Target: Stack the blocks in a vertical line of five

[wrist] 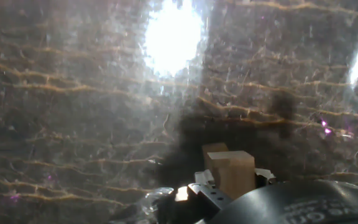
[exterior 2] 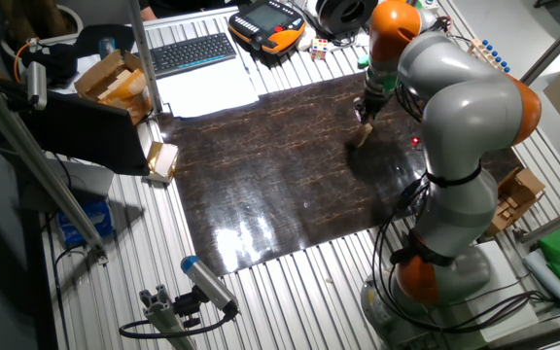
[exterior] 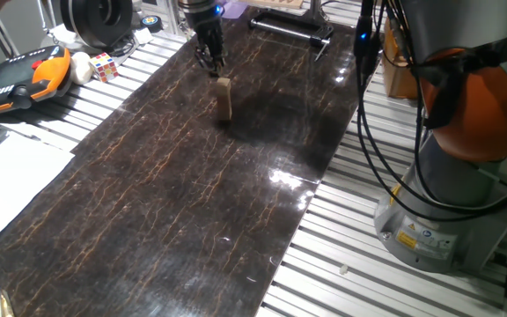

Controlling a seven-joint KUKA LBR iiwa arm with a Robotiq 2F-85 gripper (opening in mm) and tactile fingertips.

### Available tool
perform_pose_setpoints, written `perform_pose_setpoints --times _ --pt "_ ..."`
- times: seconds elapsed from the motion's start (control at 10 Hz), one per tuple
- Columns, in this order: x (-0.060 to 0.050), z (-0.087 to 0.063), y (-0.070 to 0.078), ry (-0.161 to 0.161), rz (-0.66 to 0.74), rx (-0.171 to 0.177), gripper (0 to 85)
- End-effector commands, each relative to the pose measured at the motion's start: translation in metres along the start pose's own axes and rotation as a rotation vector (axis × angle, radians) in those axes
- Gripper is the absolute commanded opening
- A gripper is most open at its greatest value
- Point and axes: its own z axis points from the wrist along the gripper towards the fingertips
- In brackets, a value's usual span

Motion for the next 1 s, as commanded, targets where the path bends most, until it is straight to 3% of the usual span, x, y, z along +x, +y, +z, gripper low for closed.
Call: perform_pose_setpoints --times 0.0,0.9 --pt "0.001 0.001 0.0 -0.001 -0.001 -0.002 2.0" --pt "0.005 0.017 -0.002 -0.015 -0.009 -0.01 2.0"
